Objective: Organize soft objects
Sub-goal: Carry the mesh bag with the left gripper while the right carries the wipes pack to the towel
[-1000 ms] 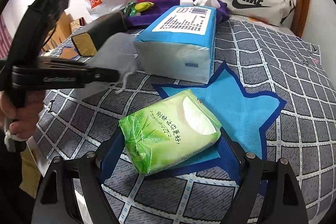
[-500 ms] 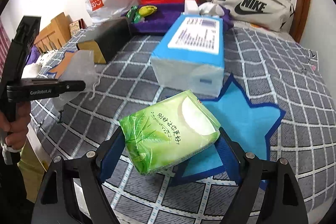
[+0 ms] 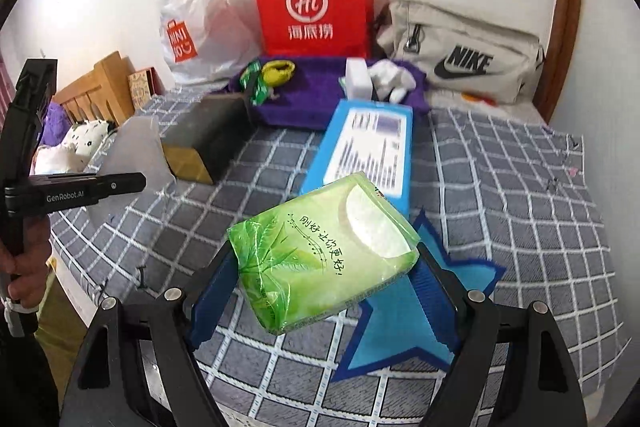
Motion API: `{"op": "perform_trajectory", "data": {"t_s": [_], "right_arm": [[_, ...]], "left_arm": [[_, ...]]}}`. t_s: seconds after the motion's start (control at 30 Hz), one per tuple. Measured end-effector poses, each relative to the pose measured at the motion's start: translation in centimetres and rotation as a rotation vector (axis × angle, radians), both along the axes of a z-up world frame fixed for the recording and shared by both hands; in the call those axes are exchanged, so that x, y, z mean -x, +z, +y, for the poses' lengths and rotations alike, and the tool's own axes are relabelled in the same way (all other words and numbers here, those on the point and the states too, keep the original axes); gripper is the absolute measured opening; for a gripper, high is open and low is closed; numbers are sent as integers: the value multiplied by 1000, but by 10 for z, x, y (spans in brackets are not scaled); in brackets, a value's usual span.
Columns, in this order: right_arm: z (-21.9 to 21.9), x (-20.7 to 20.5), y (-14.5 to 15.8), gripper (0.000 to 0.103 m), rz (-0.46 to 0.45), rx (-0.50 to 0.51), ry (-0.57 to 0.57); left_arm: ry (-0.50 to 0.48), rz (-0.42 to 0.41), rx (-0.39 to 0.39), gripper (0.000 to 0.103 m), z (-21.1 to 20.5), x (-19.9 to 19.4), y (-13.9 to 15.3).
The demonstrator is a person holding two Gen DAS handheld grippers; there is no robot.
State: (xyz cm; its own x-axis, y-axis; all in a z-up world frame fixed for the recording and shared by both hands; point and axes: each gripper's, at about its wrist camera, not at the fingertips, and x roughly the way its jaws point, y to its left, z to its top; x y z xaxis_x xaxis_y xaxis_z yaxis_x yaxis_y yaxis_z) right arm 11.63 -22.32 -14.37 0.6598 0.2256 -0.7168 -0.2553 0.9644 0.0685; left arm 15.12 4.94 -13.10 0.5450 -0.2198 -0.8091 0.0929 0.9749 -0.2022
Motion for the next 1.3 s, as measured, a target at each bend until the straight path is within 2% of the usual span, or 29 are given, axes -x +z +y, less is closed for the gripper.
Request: {"op": "perform_trajectory", "data": {"t_s": [0.53,0.97,1.3], "right_arm": [[1,-35,51,83,-84,-11,-10],[0,-77,58,83,-85,-18,8],[8,-122,60,83,-79,9,21]], "left_arm": [[20,-41,-12,10,-11,-30,40],[49,-40,-18,10,-10,-71,48],[60,-20,-3,10,-4,-109,45]]}}
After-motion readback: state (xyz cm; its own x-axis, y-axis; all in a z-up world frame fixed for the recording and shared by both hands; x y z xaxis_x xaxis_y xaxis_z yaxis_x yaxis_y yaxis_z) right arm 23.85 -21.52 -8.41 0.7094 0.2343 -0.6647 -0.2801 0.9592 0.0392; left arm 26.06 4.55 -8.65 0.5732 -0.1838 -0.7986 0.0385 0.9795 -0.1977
